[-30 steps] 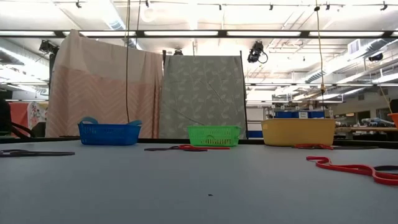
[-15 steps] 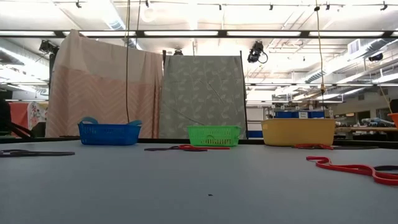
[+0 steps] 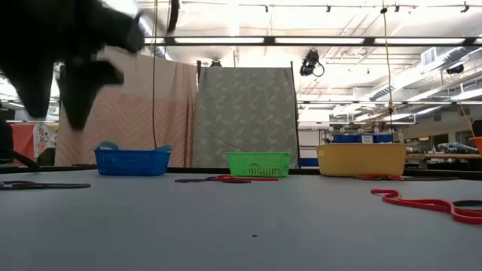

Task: Sort rubber bands into baskets
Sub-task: Put the brown rubber band into the transparent bin

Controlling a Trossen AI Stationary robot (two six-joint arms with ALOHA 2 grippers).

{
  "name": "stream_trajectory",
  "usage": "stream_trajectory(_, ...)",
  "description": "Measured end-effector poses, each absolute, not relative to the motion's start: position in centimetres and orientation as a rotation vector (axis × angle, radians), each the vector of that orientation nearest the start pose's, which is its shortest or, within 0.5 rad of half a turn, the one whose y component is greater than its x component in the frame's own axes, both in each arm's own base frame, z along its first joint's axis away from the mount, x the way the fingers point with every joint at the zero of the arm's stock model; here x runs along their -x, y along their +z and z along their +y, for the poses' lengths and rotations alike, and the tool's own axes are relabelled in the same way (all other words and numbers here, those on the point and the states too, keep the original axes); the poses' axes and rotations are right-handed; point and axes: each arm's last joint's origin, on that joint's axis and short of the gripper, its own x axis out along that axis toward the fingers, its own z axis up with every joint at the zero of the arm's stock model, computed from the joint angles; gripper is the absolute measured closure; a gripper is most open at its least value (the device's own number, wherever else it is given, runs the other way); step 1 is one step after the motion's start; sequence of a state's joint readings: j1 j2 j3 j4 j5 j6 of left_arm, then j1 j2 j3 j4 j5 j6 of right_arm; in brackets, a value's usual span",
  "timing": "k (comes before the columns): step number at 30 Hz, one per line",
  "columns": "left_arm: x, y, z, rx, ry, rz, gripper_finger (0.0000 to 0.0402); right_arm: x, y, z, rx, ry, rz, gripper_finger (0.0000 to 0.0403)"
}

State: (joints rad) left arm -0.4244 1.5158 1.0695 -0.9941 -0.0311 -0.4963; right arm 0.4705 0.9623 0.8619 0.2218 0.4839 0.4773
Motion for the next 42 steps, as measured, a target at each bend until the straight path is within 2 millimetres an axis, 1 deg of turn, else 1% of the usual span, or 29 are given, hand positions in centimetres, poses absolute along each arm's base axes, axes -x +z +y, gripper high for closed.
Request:
stream_trajectory(4,-23.4,18.3,-9.2,0.064,0.094,1.448,0.0115,-19.5,36.6,8.3,-0.53,-0.013,-0.114,0.0172)
stream_trajectory(8,-22.5,15.9,-7.9,0.073,0.202,1.445,0.0117,-19.5,36.6,8.3,-0.529,-0.018,-0.115,0.0172)
stream_trajectory(12,-22.3,14.6,-7.7,0.114,0.179,1.418,0.0117,-19.5,36.6,8.3,-0.529,-0.019,-0.115,0.0172)
stream_trajectory(17,-22.2,14.0,-7.7,0.134,0.168,1.376,0.0121,-19.5,36.6,8.3,-0.528,-0.02,-0.115,0.0172)
stream_trajectory(19,-22.1,13.9,-7.6,0.129,0.184,1.374,0.0135,-19.5,36.6,8.3,-0.528,-0.02,-0.115,0.0172)
stream_trajectory(20,-22.1,13.9,-7.6,0.128,0.189,1.375,0.015,-19.5,36.6,8.3,-0.528,-0.02,-0.114,0.0172)
stream_trajectory(22,-22.1,13.8,-7.6,0.129,0.194,1.377,0.0197,-19.5,36.6,8.3,-0.528,-0.02,-0.114,0.0172)
stream_trajectory(23,-22.1,13.8,-7.6,0.129,0.195,1.376,0.023,-19.5,36.6,8.3,-0.527,-0.02,-0.114,0.0172)
stream_trajectory(26,-22.4,14.1,-7.7,0.134,0.208,1.353,0.0357,-19.5,36.6,8.3,-0.524,-0.02,-0.114,0.0172)
stream_trajectory(27,-22.6,14.3,-7.7,0.135,0.217,1.345,0.0377,-19.5,36.6,8.3,-0.524,-0.02,-0.113,0.0172)
stream_trajectory(29,-23.1,14.9,-7.7,0.117,0.244,1.329,0.0391,-19.5,36.6,8.3,-0.523,-0.02,-0.112,0.0172)
stream_trajectory(31,-23.7,16.0,-7.8,0.087,0.262,1.301,0.0397,-19.5,36.6,8.3,-0.52,-0.021,-0.11,0.0172)
stream_trajectory(35,-25.2,19.0,-7.5,0.035,0.259,1.199,0.0399,-19.5,36.6,8.3,-0.498,-0.025,-0.11,0.0172)
stream_trajectory(39,-27.2,22.2,-6.2,0.024,0.296,1.054,0.04,-19.7,36.7,7.9,-0.506,-0.037,-0.13,0.0172)
stream_trajectory(42,-28.9,24.7,-5.9,0.033,0.215,0.957,0.04,-19.7,36.9,7.8,-0.515,-0.038,-0.148,0.0172)
